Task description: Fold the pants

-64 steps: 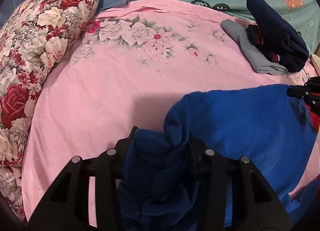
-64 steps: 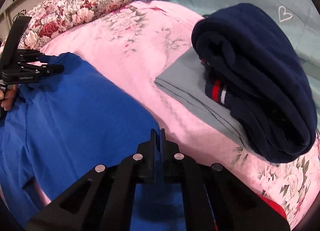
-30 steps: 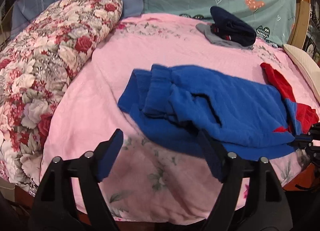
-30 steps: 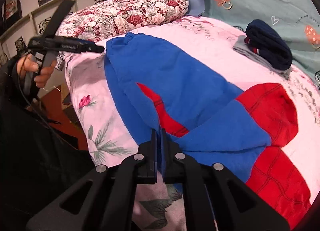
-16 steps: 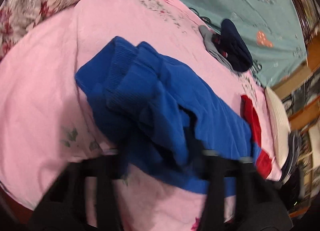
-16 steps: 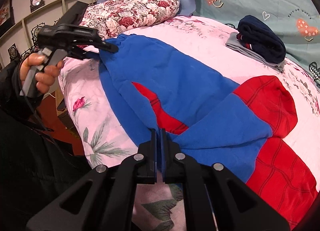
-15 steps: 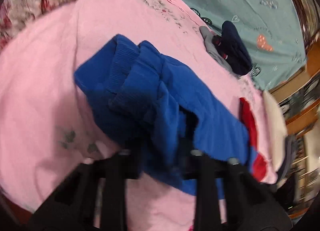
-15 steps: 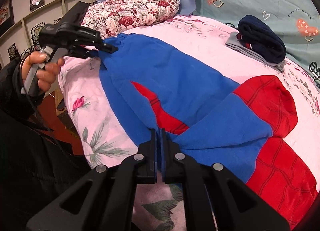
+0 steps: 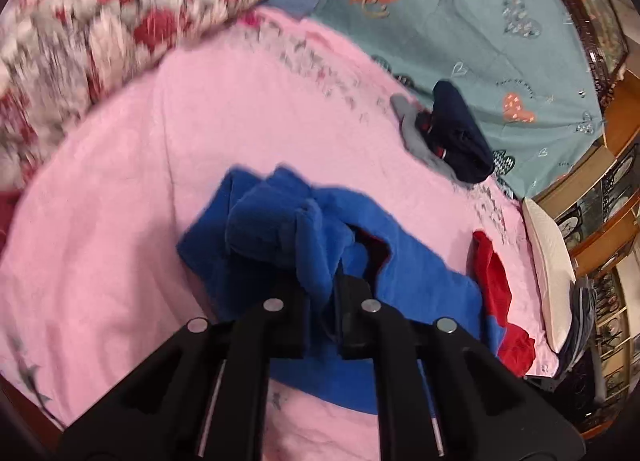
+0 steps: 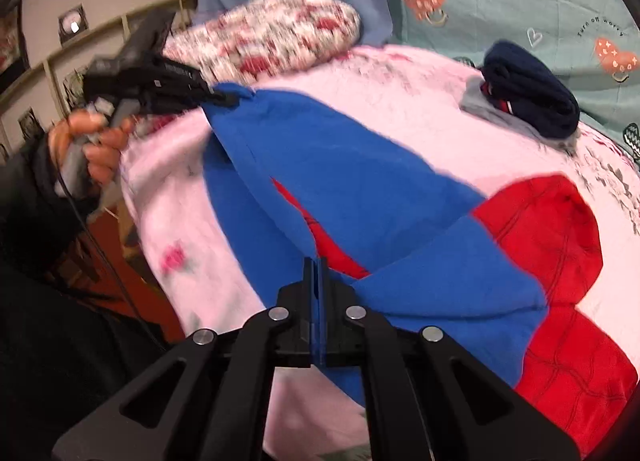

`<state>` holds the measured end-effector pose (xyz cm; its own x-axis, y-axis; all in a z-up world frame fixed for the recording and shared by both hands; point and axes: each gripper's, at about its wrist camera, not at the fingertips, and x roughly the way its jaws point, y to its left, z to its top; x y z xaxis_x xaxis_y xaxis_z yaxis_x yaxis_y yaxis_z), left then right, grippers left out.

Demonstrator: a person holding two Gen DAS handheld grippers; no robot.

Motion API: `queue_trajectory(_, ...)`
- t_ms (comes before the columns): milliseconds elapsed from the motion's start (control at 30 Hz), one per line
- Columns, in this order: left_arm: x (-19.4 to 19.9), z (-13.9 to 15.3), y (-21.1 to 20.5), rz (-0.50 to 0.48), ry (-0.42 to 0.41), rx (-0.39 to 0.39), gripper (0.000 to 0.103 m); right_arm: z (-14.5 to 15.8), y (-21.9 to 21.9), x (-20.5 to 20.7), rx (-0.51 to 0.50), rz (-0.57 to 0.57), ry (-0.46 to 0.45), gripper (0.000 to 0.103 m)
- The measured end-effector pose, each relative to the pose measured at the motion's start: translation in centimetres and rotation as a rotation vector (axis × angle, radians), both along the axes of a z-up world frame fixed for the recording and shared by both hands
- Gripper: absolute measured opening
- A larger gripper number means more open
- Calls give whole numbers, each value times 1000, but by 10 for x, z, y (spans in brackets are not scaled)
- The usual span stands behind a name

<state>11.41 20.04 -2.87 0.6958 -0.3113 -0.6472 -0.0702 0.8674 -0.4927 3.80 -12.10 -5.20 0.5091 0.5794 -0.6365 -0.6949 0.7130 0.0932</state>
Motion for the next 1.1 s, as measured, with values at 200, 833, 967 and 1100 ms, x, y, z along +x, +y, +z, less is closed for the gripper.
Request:
queue_trajectory(200, 0, -44, 15, 29, 156, 51, 10, -17, 28, -6, -114, 72, 40, 1)
queue_trajectory(833, -54, 21, -186, -452, -143, 315, 67, 68, -103, 107, -24, -481, 112, 63)
queue_trajectory(967, -56, -6, -249, -579, -162, 431, 67, 52, -99, 168, -20, -539, 279, 68)
queue_trajectory(1100, -51, -23, -264, -612, -113, 409, 67, 34, -75, 202, -88, -587, 301, 68)
